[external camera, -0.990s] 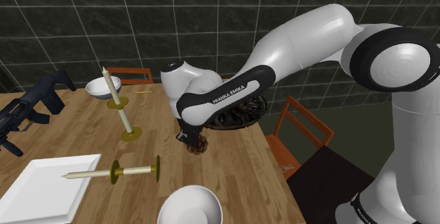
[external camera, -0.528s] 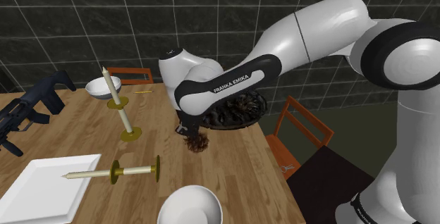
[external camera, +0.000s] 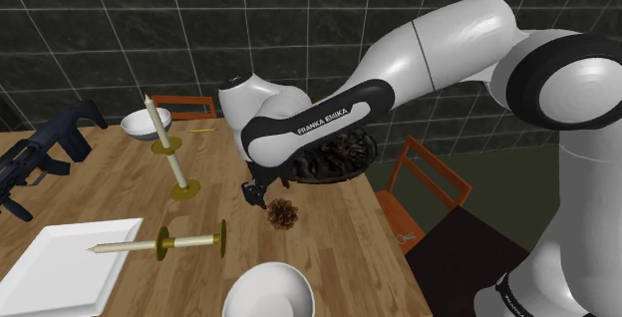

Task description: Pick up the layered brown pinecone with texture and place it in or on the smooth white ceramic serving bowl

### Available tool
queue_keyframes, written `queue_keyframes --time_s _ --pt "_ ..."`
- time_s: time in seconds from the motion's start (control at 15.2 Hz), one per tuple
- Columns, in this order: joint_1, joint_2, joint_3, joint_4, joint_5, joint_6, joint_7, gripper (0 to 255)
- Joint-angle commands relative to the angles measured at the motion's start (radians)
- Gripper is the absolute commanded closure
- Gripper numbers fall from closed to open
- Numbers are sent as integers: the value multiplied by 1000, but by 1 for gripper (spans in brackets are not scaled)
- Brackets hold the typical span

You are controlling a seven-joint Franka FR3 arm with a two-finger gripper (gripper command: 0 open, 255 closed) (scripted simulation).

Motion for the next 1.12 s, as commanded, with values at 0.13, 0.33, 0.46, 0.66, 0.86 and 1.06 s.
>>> queue_keyframes --time_s 0.13,0.33,0.46,0.66,0.86,1.06 --pt "8 21 -2 -31 5 20 32 0" --pt "7 33 -6 -54 -3 55 37 0" --pt "7 42 -9 -69 -8 78 41 0" --pt "7 45 -10 -73 -9 84 42 0" --pt "7 45 -10 -73 -9 84 42 0" --pt "7 45 -10 -73 -9 84 42 255"
